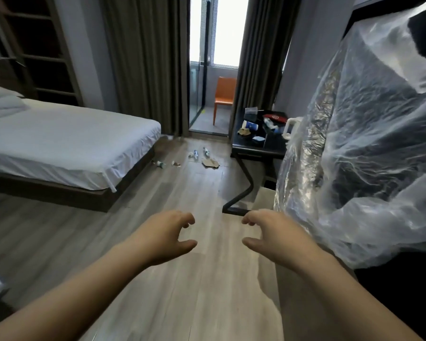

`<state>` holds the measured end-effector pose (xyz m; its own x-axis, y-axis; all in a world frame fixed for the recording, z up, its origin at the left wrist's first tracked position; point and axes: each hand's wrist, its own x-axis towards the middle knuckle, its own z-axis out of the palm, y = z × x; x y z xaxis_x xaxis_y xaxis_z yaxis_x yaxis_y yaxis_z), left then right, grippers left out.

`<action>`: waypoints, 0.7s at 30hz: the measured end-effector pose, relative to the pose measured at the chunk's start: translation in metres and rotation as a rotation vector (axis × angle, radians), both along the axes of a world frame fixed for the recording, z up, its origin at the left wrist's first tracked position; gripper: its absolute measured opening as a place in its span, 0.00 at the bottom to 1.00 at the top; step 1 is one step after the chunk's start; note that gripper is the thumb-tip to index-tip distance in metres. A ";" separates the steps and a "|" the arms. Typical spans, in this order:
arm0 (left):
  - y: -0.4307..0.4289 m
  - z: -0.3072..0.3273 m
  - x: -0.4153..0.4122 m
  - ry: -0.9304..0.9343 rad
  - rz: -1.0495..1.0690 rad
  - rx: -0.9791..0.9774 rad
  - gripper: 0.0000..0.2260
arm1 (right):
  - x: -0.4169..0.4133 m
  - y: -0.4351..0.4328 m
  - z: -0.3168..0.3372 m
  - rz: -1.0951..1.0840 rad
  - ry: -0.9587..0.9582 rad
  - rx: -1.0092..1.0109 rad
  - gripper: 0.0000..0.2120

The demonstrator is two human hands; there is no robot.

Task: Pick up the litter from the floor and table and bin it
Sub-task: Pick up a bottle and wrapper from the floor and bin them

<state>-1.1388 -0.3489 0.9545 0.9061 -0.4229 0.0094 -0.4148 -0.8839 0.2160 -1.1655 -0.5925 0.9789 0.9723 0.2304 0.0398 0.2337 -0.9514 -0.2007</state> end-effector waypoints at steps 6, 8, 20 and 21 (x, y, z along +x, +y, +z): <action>0.015 -0.010 0.073 0.015 0.050 -0.014 0.20 | 0.085 0.014 -0.012 0.044 0.019 -0.026 0.20; 0.026 -0.015 0.103 0.021 0.058 -0.012 0.20 | 0.118 0.024 -0.016 0.053 0.022 -0.032 0.20; 0.123 -0.018 0.287 0.043 0.103 -0.052 0.20 | 0.313 0.126 -0.021 0.054 0.106 -0.011 0.19; 0.129 -0.019 0.298 0.051 0.108 -0.059 0.20 | 0.326 0.132 -0.022 0.054 0.117 -0.007 0.19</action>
<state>-0.8405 -0.2200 0.9352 0.9463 -0.3230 -0.0159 -0.3051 -0.9080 0.2870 -0.8398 -0.4601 0.9564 0.9564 0.2822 -0.0751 0.2597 -0.9395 -0.2234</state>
